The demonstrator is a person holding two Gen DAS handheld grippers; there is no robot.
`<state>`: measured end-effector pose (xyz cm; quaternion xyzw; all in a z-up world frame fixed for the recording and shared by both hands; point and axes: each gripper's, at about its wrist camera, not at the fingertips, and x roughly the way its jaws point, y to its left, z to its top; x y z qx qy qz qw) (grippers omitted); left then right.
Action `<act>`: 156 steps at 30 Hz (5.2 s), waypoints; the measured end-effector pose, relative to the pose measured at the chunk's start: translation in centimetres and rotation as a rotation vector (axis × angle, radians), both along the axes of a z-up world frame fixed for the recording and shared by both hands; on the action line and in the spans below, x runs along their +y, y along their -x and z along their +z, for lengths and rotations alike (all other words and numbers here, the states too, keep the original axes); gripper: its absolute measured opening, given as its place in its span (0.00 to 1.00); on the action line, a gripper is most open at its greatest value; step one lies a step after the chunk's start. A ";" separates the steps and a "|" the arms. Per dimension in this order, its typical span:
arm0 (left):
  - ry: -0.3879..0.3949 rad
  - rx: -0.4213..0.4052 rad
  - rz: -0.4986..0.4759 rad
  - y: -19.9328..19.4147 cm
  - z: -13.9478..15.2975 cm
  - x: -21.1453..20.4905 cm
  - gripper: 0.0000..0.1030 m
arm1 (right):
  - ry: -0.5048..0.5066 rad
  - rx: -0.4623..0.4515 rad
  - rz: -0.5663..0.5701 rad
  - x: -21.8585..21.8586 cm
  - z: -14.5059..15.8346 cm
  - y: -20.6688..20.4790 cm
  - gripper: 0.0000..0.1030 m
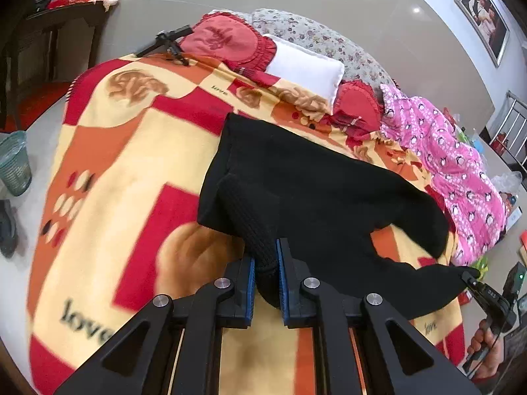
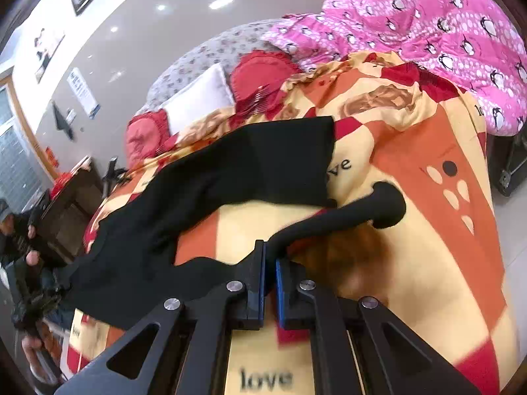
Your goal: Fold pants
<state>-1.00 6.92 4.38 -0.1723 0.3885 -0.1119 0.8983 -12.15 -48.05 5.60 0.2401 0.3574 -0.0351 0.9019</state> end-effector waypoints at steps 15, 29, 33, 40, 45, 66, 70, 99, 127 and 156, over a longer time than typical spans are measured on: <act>-0.118 0.030 0.058 6.7 -0.5 0.7 0.25 | 0.088 0.187 0.049 1.2 -1.9 3.4 0.39; -0.152 0.000 0.035 9.4 -0.8 -3.0 0.46 | 0.126 0.150 0.372 13.2 -2.9 -3.7 0.46; -0.162 0.069 0.030 7.6 -3.2 -3.5 0.46 | 0.139 0.187 0.432 15.3 -4.6 -5.3 0.46; -0.160 0.096 0.037 3.9 -2.5 -3.1 0.47 | 0.156 0.216 0.478 16.4 -5.4 -6.4 0.48; -0.160 0.075 0.043 2.2 -1.7 -2.9 0.54 | 0.159 0.180 0.469 15.8 -3.9 -7.5 0.54; -0.223 0.018 -0.005 -0.7 -1.2 -4.8 0.57 | 0.158 0.165 0.477 16.8 -3.5 -9.7 0.60; -0.227 0.011 -0.014 -1.1 -1.1 -4.6 0.58 | 0.161 0.169 0.482 17.1 -3.4 -9.9 0.63; -0.215 0.016 -0.208 -13.5 -0.6 -4.3 0.71 | 0.686 -0.028 0.770 22.6 -0.5 -24.0 0.79; -0.031 -0.005 -0.063 -4.1 -0.4 1.9 0.71 | 0.532 0.013 0.911 21.7 3.1 -11.8 0.04; 0.072 0.081 0.033 0.8 -4.4 3.0 0.70 | 0.480 -0.039 0.919 31.7 -4.2 -2.8 0.35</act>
